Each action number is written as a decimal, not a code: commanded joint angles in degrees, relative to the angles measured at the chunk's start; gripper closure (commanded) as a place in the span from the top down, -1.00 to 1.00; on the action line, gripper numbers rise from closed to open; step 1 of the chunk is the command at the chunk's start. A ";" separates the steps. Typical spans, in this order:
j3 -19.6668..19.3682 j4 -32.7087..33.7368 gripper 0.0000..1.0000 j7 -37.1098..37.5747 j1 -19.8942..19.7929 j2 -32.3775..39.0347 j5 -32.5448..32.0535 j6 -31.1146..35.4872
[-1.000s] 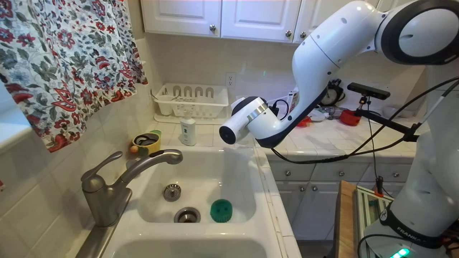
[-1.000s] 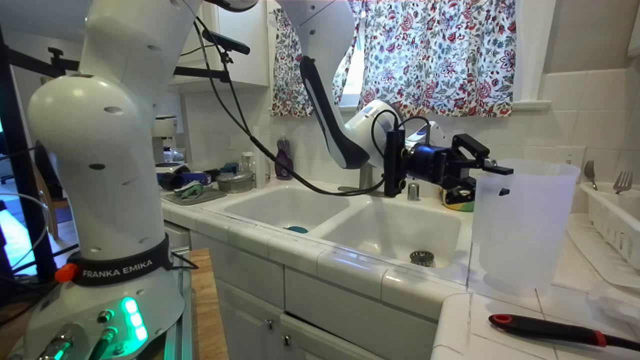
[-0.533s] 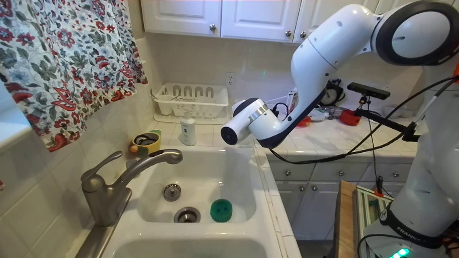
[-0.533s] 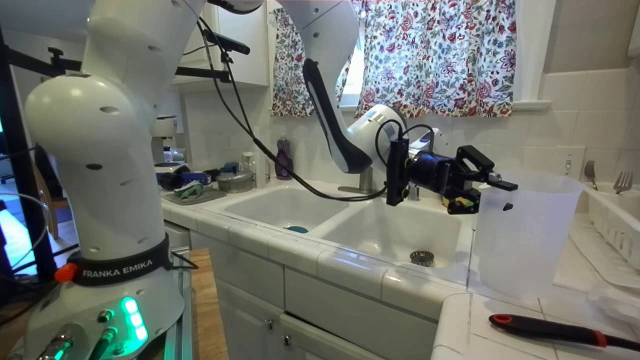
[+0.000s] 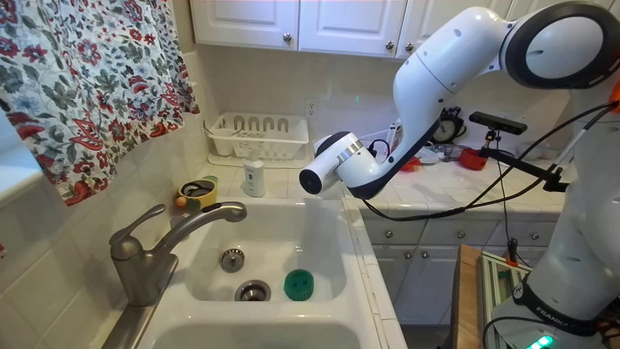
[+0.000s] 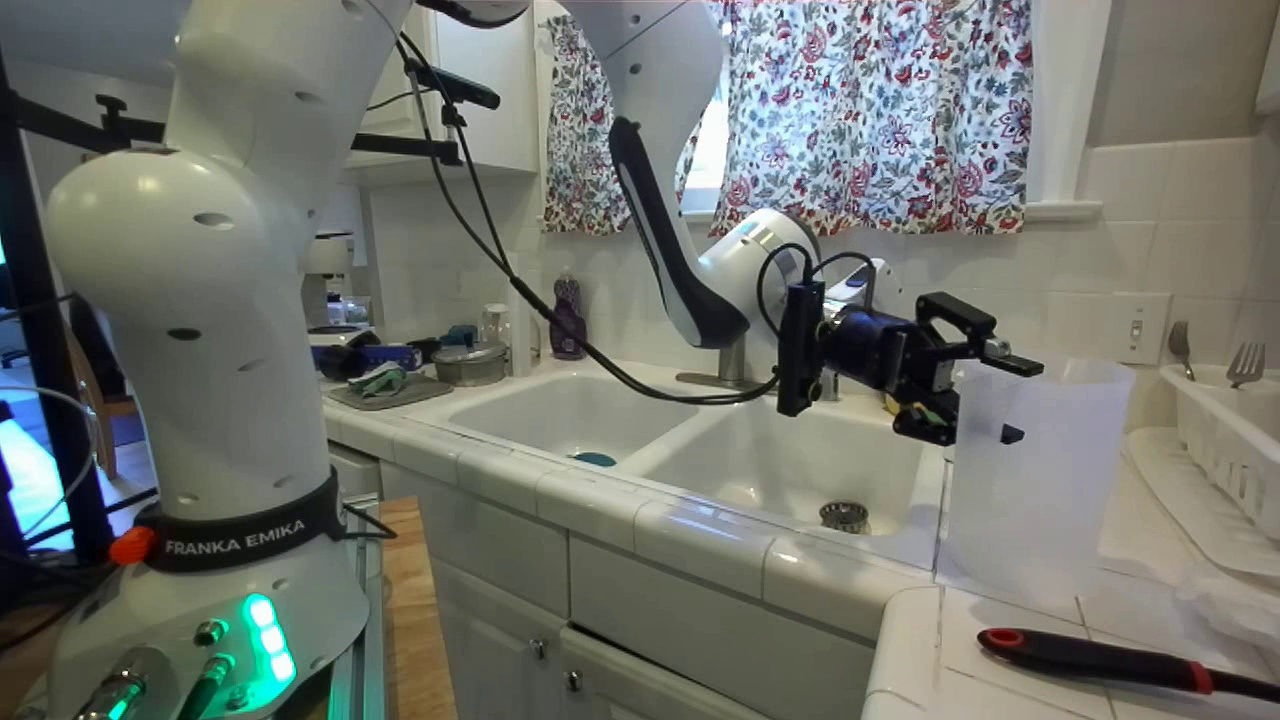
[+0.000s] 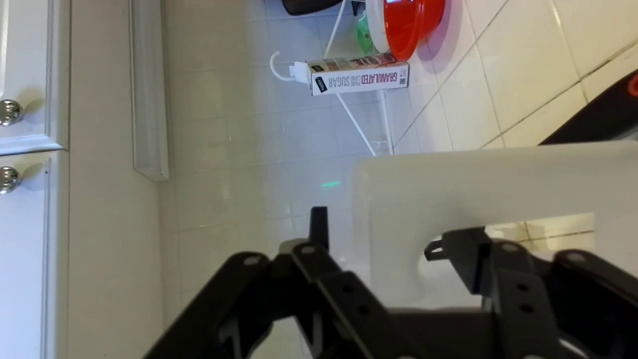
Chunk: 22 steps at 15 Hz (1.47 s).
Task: Pick up the jar from the sink and put it on the right side of the sink
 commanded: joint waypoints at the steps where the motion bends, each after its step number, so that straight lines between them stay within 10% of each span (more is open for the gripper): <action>1: 1.23 0.27 0.85 -0.09 -0.84 -0.39 -0.23 1.49; 22: 3.65 1.57 1.00 -0.76 -0.39 -2.93 2.51 4.73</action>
